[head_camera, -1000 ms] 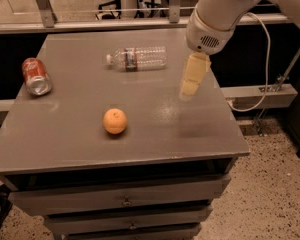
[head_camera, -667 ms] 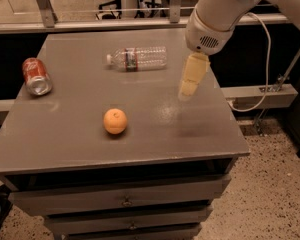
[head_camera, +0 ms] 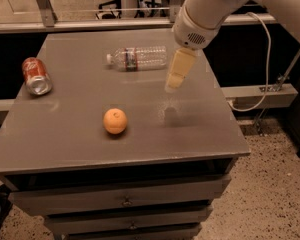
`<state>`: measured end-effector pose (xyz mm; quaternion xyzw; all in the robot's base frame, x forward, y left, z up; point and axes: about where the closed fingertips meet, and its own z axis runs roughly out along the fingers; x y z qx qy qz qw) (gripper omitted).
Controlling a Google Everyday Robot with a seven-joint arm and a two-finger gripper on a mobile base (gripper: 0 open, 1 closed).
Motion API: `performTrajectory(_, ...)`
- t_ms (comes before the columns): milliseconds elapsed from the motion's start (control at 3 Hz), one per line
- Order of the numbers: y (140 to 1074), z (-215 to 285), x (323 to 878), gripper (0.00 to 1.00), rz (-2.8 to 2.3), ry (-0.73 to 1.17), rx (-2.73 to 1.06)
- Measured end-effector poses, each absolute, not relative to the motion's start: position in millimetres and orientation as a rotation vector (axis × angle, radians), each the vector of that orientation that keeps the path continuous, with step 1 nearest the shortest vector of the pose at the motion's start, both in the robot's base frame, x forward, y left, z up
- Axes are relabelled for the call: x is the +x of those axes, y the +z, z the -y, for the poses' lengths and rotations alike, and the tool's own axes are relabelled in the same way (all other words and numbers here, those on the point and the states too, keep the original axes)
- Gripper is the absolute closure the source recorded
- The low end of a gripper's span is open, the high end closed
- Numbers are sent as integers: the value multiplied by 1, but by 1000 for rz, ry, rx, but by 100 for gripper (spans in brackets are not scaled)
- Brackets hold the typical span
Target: Place water bottle upright
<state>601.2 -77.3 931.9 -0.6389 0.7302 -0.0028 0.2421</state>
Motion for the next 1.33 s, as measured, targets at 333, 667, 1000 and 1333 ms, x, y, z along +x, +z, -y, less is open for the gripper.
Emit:
performTrajectory(333,943,54,627,0,-1927,6,-1705)
performTrajectory(667,957,34,648,0,-1882,25,-1657)
performTrajectory(1000,954,15,675,0,-1866,47,-1631)
performTrajectory(1333,942,0,708,0,-1867,61,-1619)
